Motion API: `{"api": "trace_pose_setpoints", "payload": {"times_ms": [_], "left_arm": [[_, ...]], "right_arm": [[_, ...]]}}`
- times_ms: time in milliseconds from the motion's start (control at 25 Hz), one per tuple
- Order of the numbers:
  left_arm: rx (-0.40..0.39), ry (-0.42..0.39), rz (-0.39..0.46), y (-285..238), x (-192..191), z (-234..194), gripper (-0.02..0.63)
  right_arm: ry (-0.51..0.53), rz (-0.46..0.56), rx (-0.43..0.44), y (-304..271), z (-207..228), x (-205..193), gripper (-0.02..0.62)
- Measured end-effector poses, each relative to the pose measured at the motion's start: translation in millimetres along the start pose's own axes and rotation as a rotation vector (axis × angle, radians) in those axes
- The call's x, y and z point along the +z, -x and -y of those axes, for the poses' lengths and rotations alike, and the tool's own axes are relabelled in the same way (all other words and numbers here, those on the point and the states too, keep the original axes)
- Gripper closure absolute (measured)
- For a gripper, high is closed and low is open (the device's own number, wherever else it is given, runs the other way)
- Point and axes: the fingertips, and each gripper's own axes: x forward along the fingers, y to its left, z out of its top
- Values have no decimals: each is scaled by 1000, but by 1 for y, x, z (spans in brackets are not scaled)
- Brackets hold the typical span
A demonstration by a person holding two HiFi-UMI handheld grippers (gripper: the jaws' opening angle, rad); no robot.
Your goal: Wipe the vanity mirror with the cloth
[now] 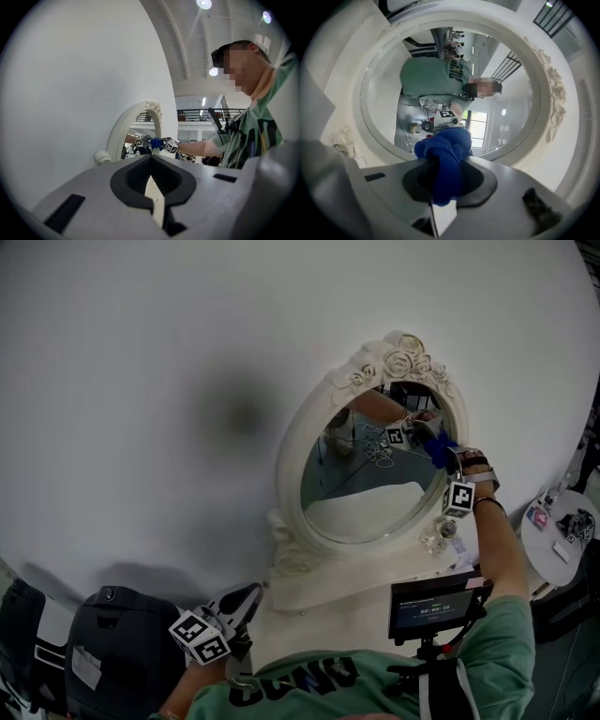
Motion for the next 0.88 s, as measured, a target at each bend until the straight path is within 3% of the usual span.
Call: {"api": "trace_pose_setpoints", "payload": {"times_ms": [280, 440, 520, 720, 880], "left_arm": [[-38, -11, 0, -4, 1, 9, 600], [-18, -4, 10, 5, 3, 5, 600], [-7, -3, 14, 9, 3, 2, 600], [-8, -7, 28, 12, 6, 4, 600], [2, -14, 35, 18, 9, 4, 600]], "right_arm": [[-24, -62, 2, -5, -3, -1, 524], [-72, -5, 22, 14, 5, 39, 523], [-58, 117, -11, 29, 11, 90, 523], [-4, 513, -121, 94, 36, 264, 523], [22, 695, -120, 126, 32, 359, 523]]}}
